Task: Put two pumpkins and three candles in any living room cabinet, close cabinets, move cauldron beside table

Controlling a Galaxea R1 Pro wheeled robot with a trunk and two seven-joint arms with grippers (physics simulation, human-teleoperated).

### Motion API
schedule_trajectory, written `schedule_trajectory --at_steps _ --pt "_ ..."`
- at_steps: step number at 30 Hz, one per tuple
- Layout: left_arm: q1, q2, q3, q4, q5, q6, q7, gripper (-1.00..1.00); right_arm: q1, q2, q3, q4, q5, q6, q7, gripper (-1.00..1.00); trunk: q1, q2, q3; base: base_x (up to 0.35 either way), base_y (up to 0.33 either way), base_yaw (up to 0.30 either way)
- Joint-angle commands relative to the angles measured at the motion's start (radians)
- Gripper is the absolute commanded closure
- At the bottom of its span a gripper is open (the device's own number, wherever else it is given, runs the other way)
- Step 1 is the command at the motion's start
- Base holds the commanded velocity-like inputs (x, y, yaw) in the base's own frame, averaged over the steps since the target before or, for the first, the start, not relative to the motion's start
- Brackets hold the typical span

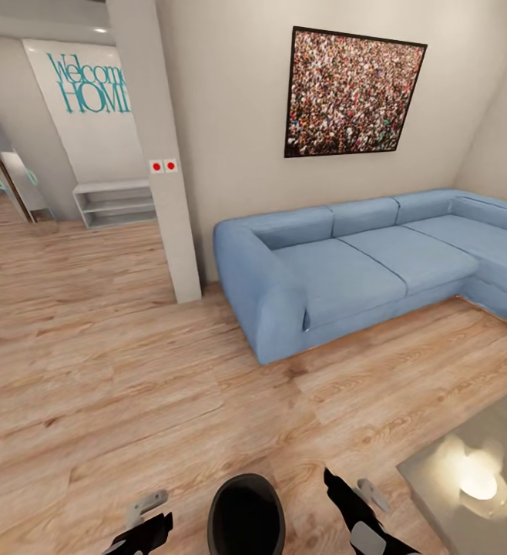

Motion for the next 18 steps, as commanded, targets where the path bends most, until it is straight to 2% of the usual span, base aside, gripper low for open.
schedule_trajectory --at_steps 1,4,5,7,9,12,16,18 --pt "0.000 0.001 -0.007 -0.002 0.008 0.003 0.009 -1.00 -0.001 0.001 0.010 0.002 -0.006 -0.004 -0.010 -1.00 0.000 -0.001 -0.001 0.000 -0.010 -0.005" --pt "0.000 0.001 -0.007 -0.002 0.009 0.003 0.009 -1.00 -0.001 0.004 0.072 -0.002 0.054 0.000 -0.128 -1.00 0.000 -0.001 -0.001 0.000 -0.004 -0.002" --pt "0.000 0.001 -0.007 -0.002 0.009 0.003 0.009 -1.00 -0.001 0.004 0.088 -0.003 0.069 0.001 -0.148 -1.00 0.000 -0.001 -0.001 0.000 -0.002 -0.001" --pt "0.000 0.001 -0.007 -0.004 0.009 0.003 0.008 -1.00 -0.001 0.006 0.146 -0.005 0.121 0.006 -0.222 -1.00 0.000 -0.001 -0.001 0.000 -0.001 0.000" --pt "0.000 0.000 -0.008 -0.007 0.009 0.003 0.008 -1.00 -0.001 0.007 0.179 -0.007 0.151 0.011 -0.267 -1.00 0.000 -0.001 -0.001 0.000 0.000 0.000" --pt "0.000 0.000 -0.013 -0.009 0.009 0.003 0.008 -1.00 -0.001 0.009 0.196 -0.008 0.166 0.018 -0.286 -1.00 0.000 -0.001 -0.001 0.000 0.000 0.000" --pt "0.000 -0.001 -0.027 -0.010 0.009 0.003 0.008 -1.00 -0.001 0.012 0.206 -0.009 0.173 0.020 -0.292 -1.00 0.015 -0.029 -0.013 0.000 0.000 0.000" --pt "0.000 -0.001 -0.036 -0.011 0.010 0.003 0.008 -1.00 -0.001 0.015 0.223 -0.010 0.175 0.020 -0.292 -1.00 0.023 -0.043 -0.020 0.000 0.000 0.000"
